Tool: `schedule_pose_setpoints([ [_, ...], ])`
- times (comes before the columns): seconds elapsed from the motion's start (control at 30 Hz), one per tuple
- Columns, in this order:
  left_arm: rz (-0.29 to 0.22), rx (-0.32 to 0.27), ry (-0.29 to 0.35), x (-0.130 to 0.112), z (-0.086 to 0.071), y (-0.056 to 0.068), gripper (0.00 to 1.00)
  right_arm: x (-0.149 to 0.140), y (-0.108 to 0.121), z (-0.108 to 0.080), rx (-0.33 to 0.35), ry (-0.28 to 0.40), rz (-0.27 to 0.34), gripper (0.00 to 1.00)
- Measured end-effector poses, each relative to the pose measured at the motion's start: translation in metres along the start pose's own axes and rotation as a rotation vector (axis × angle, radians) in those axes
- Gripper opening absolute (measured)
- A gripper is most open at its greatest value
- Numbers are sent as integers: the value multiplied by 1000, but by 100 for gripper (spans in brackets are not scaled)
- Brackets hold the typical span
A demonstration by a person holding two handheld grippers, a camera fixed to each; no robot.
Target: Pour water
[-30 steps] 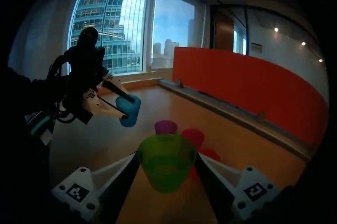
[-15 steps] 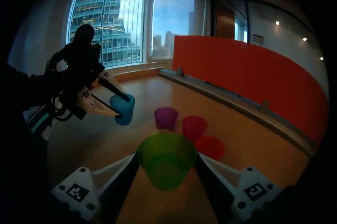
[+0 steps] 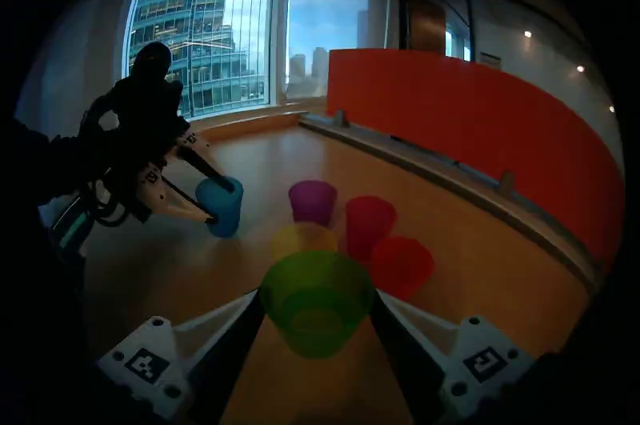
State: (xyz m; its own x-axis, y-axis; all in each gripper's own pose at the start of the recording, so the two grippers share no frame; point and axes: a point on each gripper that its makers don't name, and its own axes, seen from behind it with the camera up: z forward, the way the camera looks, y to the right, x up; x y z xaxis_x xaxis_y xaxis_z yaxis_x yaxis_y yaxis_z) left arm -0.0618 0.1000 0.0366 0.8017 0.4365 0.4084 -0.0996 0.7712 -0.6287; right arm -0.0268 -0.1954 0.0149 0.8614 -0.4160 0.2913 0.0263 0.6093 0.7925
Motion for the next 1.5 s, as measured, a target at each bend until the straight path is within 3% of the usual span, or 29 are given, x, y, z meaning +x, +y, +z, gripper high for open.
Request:
schedule_pose_setpoints([
  [1.0,-49,-18,-38,-33,-2,1,88,-11,2,16,-13,-23,7,92],
  [1.07,-55,-21,-46,-36,-3,0,91,-11,2,17,-13,-25,6,92],
  [1.5,-40,18,-75,-55,-19,-6,92,-25,1,28,-12,-43,22,92],
])
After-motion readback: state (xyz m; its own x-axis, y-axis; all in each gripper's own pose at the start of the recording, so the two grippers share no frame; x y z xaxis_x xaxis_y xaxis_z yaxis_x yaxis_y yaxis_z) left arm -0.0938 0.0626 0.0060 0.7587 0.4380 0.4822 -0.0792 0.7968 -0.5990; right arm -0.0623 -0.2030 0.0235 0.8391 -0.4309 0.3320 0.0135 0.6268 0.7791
